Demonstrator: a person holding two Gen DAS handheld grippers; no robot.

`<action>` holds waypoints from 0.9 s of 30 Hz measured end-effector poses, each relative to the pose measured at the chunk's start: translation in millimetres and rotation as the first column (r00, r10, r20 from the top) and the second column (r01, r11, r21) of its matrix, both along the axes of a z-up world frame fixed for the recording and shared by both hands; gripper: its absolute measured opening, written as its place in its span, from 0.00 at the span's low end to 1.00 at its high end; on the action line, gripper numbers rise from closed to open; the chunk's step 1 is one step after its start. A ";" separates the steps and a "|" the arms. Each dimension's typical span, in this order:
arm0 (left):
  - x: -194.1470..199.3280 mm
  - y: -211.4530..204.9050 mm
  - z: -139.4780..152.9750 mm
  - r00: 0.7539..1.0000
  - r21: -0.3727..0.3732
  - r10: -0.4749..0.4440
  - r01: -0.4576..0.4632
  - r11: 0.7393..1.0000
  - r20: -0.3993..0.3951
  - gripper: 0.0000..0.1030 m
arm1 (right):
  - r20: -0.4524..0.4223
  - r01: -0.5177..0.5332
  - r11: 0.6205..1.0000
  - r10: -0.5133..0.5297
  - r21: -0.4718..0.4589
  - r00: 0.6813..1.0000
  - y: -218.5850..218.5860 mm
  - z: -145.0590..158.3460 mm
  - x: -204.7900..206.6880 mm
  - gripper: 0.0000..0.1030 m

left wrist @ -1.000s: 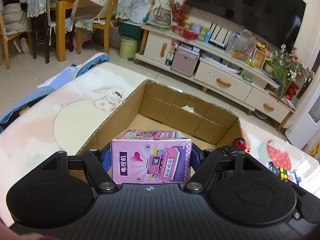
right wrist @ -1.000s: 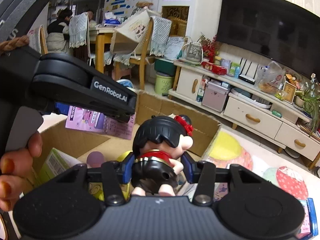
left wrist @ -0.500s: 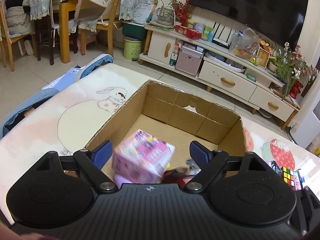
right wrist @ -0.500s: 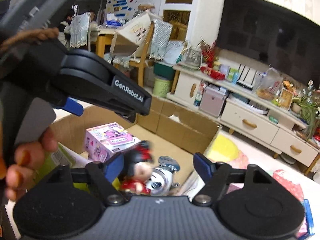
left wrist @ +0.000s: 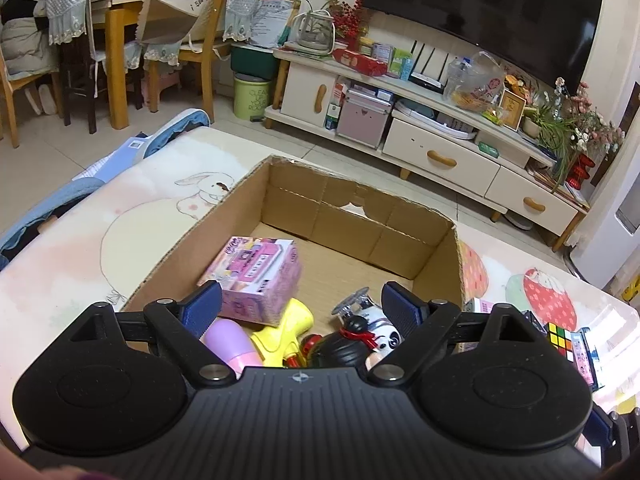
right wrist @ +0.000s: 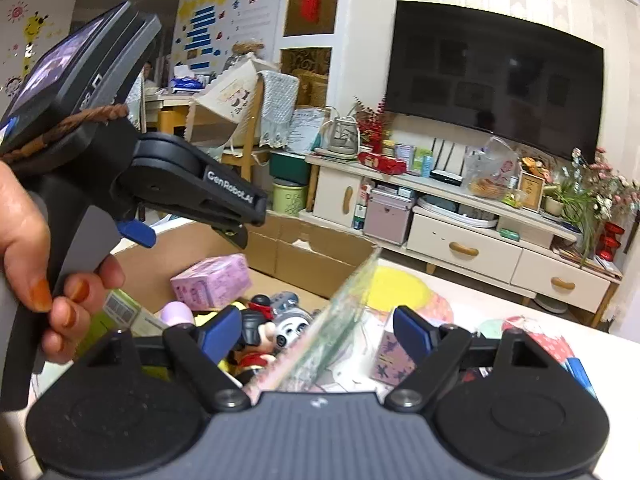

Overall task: Organize rigid objects
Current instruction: 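Move both tools back over the table toward the remaining boxes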

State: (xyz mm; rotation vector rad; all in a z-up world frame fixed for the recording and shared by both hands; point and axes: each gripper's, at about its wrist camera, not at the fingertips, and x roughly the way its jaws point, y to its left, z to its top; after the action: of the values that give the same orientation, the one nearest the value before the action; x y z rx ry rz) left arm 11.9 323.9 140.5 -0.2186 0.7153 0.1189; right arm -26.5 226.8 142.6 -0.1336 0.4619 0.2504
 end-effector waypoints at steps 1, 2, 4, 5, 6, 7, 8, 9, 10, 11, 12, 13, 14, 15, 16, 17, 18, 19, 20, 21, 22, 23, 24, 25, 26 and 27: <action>0.2 0.2 -0.1 1.000 -0.001 -0.005 0.005 1.000 -0.001 1.00 | 0.001 0.007 1.000 -0.007 0.005 1.000 -2.5 -0.1 -0.5 0.81; 0.3 -0.1 -0.2 1.000 0.000 -0.009 0.009 1.000 -0.001 1.00 | 0.000 0.013 1.000 -0.013 0.012 1.000 -3.8 -0.9 -2.8 0.81; -0.3 -1.7 -0.1 1.000 0.005 -0.017 0.017 1.000 0.001 1.00 | -0.001 0.022 0.999 -0.022 0.026 1.000 -9.1 -1.4 -4.8 0.81; -0.2 -2.8 -0.1 1.000 0.008 -0.021 0.021 1.000 0.002 1.00 | 0.001 0.028 0.999 -0.028 0.029 1.000 -11.6 -1.7 -5.6 0.81; -0.2 -2.8 0.3 1.000 0.010 -0.027 0.027 1.000 0.003 1.00 | 0.003 0.033 0.999 -0.033 0.031 0.999 -13.1 -2.1 -6.0 0.81; -0.3 -3.8 0.3 0.999 0.011 -0.032 0.032 0.999 0.004 1.00 | 0.005 0.038 0.999 -0.038 0.033 0.999 -14.5 -2.6 -6.4 0.81; -0.5 -4.4 0.3 0.999 0.013 -0.039 0.038 0.999 0.006 1.00 | 0.005 0.043 0.998 -0.043 0.035 0.999 -15.9 -3.3 -6.8 0.81; -0.7 -5.2 0.1 0.999 0.016 -0.045 0.045 0.999 0.007 1.00 | 0.005 0.047 0.998 -0.048 0.038 0.999 -17.4 -4.4 -7.6 0.81; -1.0 -6.1 -0.1 0.999 0.020 -0.052 0.052 0.998 0.009 1.00 | 0.003 0.051 0.998 -0.052 0.044 0.999 -19.8 -5.2 -8.5 0.81; -0.9 -6.9 -0.3 0.998 0.024 -0.059 0.059 0.998 0.009 1.00 | 0.002 0.054 0.997 -0.055 0.048 0.999 -21.8 -6.3 -9.5 0.81; -0.9 -7.0 -0.7 0.998 0.028 -0.067 0.067 0.997 0.010 1.00 | 0.002 0.057 0.997 -0.058 0.052 0.998 -23.6 -7.0 -10.3 0.81; -1.1 -7.3 -1.1 0.997 0.032 -0.075 0.074 0.997 0.010 1.00 | 0.003 0.062 0.997 -0.062 0.056 0.998 -25.1 -7.6 -10.6 0.81; -1.2 -8.2 -1.3 0.997 0.035 -0.081 0.081 0.996 0.011 1.00 | 0.003 0.064 0.996 -0.065 0.059 0.998 -26.7 -8.3 -11.8 0.81; -1.0 -8.2 -1.4 0.996 0.038 -0.088 0.087 0.995 0.012 1.00 | 0.003 0.068 0.996 -0.068 0.061 0.998 -26.8 -8.5 -11.4 0.81; -1.1 -8.9 -1.5 0.996 0.041 -0.093 0.092 0.995 0.014 1.00 | 0.005 0.072 0.995 -0.073 0.063 0.997 -28.4 -9.0 -12.1 0.81; -1.3 -9.0 -1.6 0.995 0.044 -0.098 0.098 0.994 0.016 1.00 | 0.008 0.078 0.995 -0.079 0.065 0.997 -30.5 -9.6 -13.0 0.81; -1.4 -9.1 -1.8 0.994 0.047 -0.105 0.104 0.993 0.017 1.00 | 0.008 0.083 0.994 -0.084 0.067 0.996 -32.1 -10.0 -13.3 0.81; -1.4 -9.7 -2.0 0.994 0.051 -0.109 0.108 0.993 0.018 1.00 | 0.005 0.087 0.994 -0.087 0.071 0.996 -34.0 -10.6 -13.0 0.81; -1.0 -9.5 -2.2 0.993 0.053 -0.115 0.113 0.992 0.018 1.00 | 0.003 0.091 0.993 -0.091 0.074 0.996 -36.9 -11.7 -13.7 0.81; -0.6 -9.6 -2.4 0.993 0.056 -0.120 0.119 0.991 0.018 1.00 | 0.002 0.096 0.992 -0.096 0.076 0.995 -39.1 -12.7 -14.6 0.81; -0.6 -10.0 -2.8 0.992 0.059 -0.125 0.124 0.991 0.018 1.00 | 0.001 0.102 0.992 -0.102 0.078 0.995 -41.1 -13.6 -14.9 0.81; -0.5 -10.8 -3.3 0.991 0.061 -0.130 0.129 0.990 0.018 1.00 | 0.001 0.107 0.991 -0.107 0.079 0.994 -44.1 -14.8 -15.9 0.81; -1.1 -9.4 -3.5 0.990 0.063 -0.138 0.136 0.989 0.018 1.00 | -0.001 0.112 0.990 -0.113 0.080 0.994 -46.4 -15.7 -16.2 0.81; -1.1 -9.6 -3.6 0.989 0.065 -0.145 0.143 0.988 0.018 1.00 | -0.003 0.117 0.990 -0.117 0.082 0.993 -48.6 -16.6 -16.3 0.81; -2.1 -8.3 -3.7 0.988 0.067 -0.153 0.152 0.986 0.019 1.00 | -0.006 0.123 0.989 -0.123 0.086 0.992 -51.0 -17.5 -16.7 0.81; -2.7 -7.3 -3.5 0.987 0.071 -0.162 0.160 0.985 0.021 1.00 | -0.008 0.128 0.988 -0.128 0.089 0.992 -53.7 -18.4 -17.0 0.81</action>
State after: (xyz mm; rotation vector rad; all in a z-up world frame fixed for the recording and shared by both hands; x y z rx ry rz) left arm 9.3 316.7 137.0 -0.0955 0.6981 -0.0137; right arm -43.5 173.1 124.2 -0.0164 0.4592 0.1446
